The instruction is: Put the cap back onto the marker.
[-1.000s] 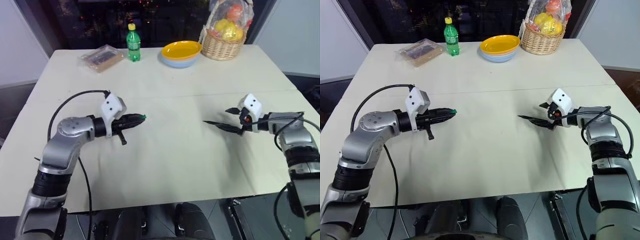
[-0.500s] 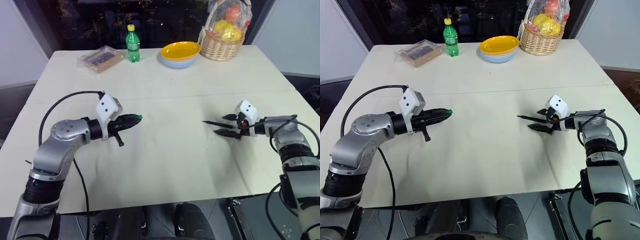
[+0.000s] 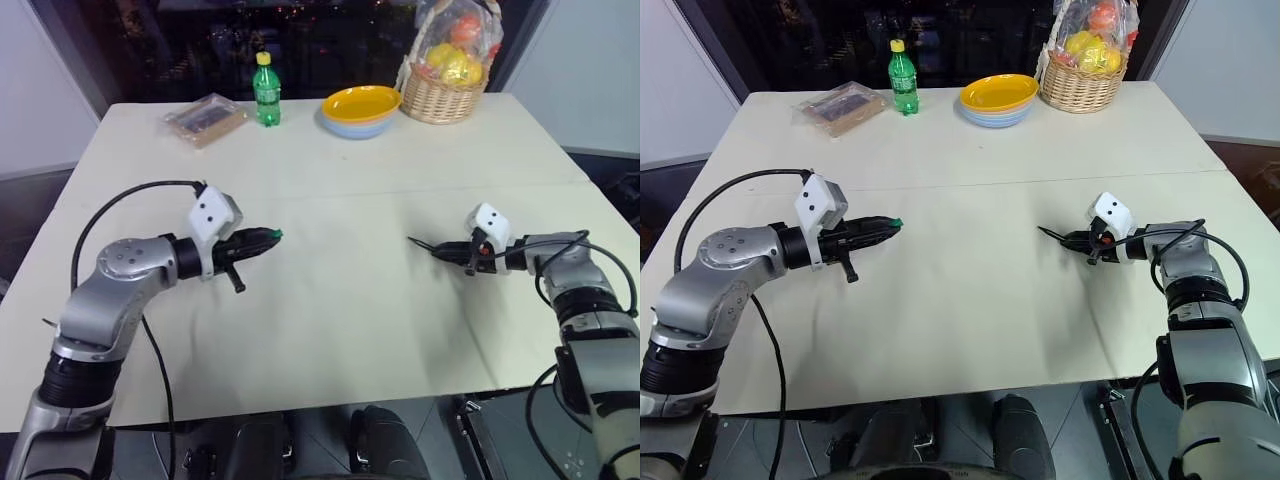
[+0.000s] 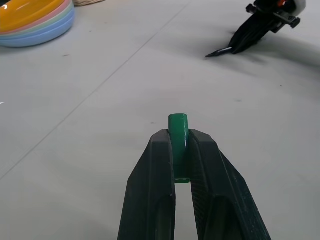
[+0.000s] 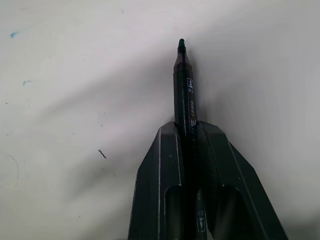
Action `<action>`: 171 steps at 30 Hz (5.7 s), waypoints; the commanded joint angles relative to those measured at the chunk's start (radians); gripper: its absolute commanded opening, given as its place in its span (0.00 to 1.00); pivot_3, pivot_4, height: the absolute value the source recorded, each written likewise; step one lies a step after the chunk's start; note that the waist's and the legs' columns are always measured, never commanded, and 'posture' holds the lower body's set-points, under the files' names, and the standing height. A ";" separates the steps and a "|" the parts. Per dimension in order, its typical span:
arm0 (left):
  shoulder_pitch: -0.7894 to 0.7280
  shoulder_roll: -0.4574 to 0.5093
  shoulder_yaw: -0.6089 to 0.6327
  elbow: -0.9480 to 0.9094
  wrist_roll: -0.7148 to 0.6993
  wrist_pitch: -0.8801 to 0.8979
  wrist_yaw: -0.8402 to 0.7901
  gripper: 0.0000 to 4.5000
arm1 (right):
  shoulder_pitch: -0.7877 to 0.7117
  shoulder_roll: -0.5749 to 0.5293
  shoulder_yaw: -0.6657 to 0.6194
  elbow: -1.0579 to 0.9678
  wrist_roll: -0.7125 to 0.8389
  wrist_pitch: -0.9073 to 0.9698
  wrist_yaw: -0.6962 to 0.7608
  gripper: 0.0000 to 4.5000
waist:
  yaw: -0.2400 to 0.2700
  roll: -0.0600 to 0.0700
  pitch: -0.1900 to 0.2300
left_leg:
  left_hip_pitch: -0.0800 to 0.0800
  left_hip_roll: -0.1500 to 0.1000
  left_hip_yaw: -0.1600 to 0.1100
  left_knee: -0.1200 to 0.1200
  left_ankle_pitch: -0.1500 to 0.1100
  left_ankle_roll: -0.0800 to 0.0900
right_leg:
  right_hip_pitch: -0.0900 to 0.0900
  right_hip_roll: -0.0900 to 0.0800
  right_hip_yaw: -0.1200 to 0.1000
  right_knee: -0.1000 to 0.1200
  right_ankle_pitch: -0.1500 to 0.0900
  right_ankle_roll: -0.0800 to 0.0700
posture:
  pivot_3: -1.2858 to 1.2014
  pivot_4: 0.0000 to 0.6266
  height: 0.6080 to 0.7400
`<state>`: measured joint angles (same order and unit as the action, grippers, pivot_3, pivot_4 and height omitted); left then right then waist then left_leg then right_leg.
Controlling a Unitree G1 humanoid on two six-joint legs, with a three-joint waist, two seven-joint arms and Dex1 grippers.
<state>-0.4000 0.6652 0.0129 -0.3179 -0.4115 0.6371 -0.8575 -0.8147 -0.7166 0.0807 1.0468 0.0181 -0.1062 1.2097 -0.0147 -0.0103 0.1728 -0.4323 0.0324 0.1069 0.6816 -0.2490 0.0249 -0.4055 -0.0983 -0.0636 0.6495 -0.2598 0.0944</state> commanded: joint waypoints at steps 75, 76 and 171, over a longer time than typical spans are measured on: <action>-0.358 -0.125 -0.231 0.463 0.203 -0.418 -0.372 0.00 | 0.042 0.001 0.164 -1.106 -0.034 0.216 0.017 0.01 | 0.004 0.007 0.004 | -0.010 0.000 0.002 0.000 -0.001 0.002 | -0.010 0.002 -0.001 0.001 0.000 0.002 | 0.52 0.24 1.00; -0.358 -0.125 -0.231 0.461 0.203 -0.417 -0.372 0.00 | 0.042 0.001 0.164 -1.107 -0.034 0.217 0.017 0.01 | 0.004 0.007 0.004 | -0.010 0.000 0.002 0.000 -0.001 0.002 | -0.010 0.002 -0.001 0.001 0.000 0.002 | 0.52 0.24 1.00; -0.331 -0.171 -0.197 0.388 0.209 -0.336 -0.384 0.00 | 0.003 0.125 0.211 -1.175 -0.123 0.128 -0.032 0.01 | 0.003 0.006 0.004 | -0.010 0.000 0.002 0.001 0.000 0.001 | -0.011 0.002 -0.001 0.001 0.000 0.002 | 0.52 0.24 1.00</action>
<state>-0.7292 0.5139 -0.1695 0.1275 -0.1827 0.2988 -1.2588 -0.7619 -0.6317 0.2876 -0.0758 -0.1574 0.0726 1.1859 -0.0116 -0.0039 0.1771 -0.4427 0.0323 0.1085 0.6821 -0.2489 0.0260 -0.4165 -0.0963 -0.0640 0.6505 -0.2595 0.0961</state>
